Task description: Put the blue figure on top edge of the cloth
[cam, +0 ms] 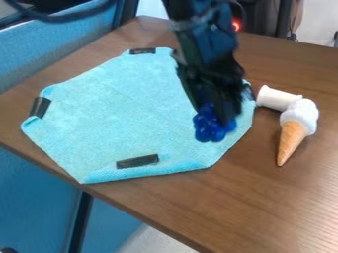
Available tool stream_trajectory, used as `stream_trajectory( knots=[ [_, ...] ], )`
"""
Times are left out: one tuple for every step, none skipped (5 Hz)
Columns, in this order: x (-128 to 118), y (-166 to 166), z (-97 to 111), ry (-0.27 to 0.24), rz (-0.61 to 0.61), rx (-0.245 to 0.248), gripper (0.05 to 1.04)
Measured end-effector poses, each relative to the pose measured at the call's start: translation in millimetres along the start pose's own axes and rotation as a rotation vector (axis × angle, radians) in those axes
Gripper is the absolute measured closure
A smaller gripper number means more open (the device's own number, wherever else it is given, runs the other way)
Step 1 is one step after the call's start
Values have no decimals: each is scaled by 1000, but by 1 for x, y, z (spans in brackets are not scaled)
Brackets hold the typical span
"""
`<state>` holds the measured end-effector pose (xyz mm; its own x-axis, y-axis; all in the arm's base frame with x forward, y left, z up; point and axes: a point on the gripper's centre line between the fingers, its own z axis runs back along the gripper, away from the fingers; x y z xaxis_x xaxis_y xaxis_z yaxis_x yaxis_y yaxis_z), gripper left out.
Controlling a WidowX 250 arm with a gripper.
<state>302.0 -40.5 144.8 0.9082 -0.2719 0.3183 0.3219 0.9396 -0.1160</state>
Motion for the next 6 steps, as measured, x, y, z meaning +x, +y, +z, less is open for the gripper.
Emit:
stream_trajectory(
  knots=[
    [20,26,-10,11,51,21,509],
    [44,49,-20,20,97,44,509],
    [66,69,-27,23,137,63,509],
    [78,88,-29,14,166,85,509],
    [75,96,-33,30,176,100,440],
    [72,101,-34,52,174,147,145]
  ],
)
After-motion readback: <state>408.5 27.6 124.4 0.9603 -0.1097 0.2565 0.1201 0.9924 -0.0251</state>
